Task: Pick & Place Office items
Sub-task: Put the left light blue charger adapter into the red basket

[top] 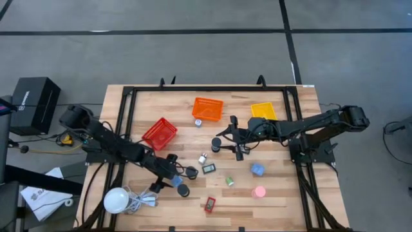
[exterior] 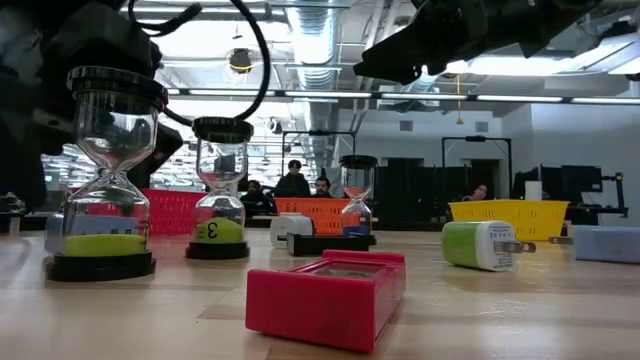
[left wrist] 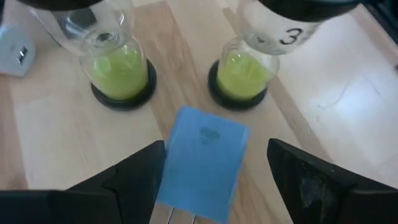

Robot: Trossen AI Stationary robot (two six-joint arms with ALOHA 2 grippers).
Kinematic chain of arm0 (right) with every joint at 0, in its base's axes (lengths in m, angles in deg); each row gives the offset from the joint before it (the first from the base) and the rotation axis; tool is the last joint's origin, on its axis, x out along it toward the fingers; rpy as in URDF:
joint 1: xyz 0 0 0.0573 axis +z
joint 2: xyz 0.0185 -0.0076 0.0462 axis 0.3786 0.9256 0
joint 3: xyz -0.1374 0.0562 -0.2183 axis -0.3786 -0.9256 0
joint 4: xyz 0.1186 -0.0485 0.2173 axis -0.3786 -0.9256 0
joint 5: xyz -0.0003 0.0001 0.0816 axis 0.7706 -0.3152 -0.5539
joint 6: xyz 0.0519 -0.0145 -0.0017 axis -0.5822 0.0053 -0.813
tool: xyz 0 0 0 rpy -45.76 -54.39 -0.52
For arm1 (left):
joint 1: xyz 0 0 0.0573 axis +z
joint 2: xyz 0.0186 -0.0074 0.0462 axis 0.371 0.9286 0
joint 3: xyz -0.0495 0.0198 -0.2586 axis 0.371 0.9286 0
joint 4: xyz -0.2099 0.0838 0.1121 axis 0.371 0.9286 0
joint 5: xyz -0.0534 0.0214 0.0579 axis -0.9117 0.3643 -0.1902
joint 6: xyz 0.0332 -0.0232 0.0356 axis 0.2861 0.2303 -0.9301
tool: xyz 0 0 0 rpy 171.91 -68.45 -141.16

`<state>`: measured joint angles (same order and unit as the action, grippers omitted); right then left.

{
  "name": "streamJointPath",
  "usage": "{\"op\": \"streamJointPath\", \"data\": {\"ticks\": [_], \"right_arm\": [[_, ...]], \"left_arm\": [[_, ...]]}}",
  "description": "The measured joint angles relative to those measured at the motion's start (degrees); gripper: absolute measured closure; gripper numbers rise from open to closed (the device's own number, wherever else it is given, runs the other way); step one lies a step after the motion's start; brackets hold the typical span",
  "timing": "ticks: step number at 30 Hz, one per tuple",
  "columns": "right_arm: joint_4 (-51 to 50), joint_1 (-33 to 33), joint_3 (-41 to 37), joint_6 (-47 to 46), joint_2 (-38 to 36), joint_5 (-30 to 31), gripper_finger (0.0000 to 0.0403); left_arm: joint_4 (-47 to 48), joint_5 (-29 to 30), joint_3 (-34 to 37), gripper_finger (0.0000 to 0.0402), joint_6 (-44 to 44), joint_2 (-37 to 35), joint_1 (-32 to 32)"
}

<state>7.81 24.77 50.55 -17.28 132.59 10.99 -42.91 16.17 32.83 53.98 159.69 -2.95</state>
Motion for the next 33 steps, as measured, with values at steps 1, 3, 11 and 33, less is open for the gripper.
{"op": "streamJointPath", "data": {"ticks": [1,3,11,33], "right_arm": [[0.0,0.0,0.0,0.0,0.0,0.0,0.0183],[0.0,0.0,0.0,0.0,0.0,0.0,0.0183],[0.0,0.0,0.0,0.0,0.0,0.0,0.0184],[-0.4,0.0,0.0,0.4,0.0,0.0,0.0184]], "left_arm": [[-0.3,0.1,-0.1,0.0121,-0.1,0.4,0.0],[-0.4,0.7,0.0,0.0121,-0.1,1.2,0.0],[-0.9,4.1,0.1,0.0121,0.0,0.2,0.0],[-0.9,2.7,1.5,0.0194,0.2,1.7,0.1]]}}
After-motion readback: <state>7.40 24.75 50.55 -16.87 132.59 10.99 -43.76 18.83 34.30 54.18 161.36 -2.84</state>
